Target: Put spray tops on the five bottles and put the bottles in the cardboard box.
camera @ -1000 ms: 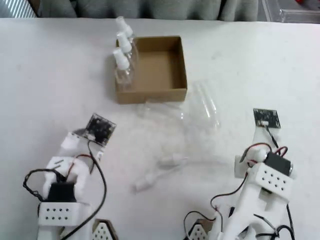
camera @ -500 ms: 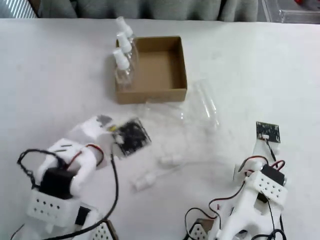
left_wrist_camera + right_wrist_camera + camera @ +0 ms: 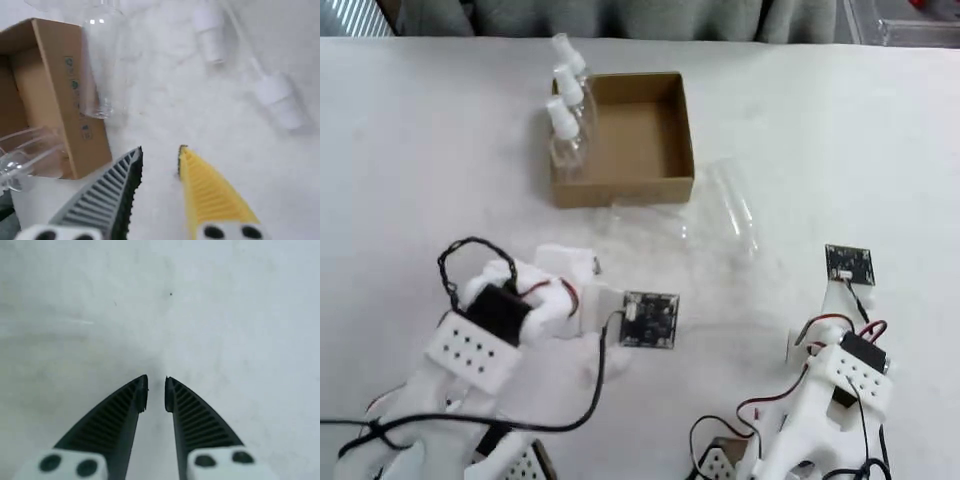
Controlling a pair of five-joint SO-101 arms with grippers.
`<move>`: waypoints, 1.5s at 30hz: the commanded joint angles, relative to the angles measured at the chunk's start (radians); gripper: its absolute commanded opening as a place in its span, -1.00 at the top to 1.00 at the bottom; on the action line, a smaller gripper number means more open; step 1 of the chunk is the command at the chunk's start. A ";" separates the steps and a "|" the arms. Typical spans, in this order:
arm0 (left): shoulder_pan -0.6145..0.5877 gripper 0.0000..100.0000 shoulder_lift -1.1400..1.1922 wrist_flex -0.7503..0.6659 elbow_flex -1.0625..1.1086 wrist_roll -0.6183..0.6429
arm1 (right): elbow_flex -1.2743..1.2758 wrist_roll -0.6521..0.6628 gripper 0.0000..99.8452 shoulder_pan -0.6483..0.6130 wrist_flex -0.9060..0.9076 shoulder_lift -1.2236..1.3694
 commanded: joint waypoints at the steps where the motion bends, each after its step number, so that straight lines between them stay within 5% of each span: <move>1: 0.013 0.59 0.214 -0.081 -0.204 -0.011 | -0.002 0.006 0.91 0.005 -0.039 -0.016; 10: 0.022 0.58 0.769 0.055 -0.752 -0.009 | 0.000 0.008 0.91 0.005 -0.044 -0.016; 18: 0.073 0.58 1.017 0.180 -1.076 -0.009 | 0.000 0.006 0.91 -0.019 -0.044 -0.015; 26: 0.153 0.59 1.193 0.175 -1.221 -0.005 | 0.002 0.005 0.91 -0.015 -0.044 -0.015; 45: 0.099 0.59 1.488 0.098 -1.310 0.110 | 0.002 0.011 0.91 -0.021 -0.044 -0.015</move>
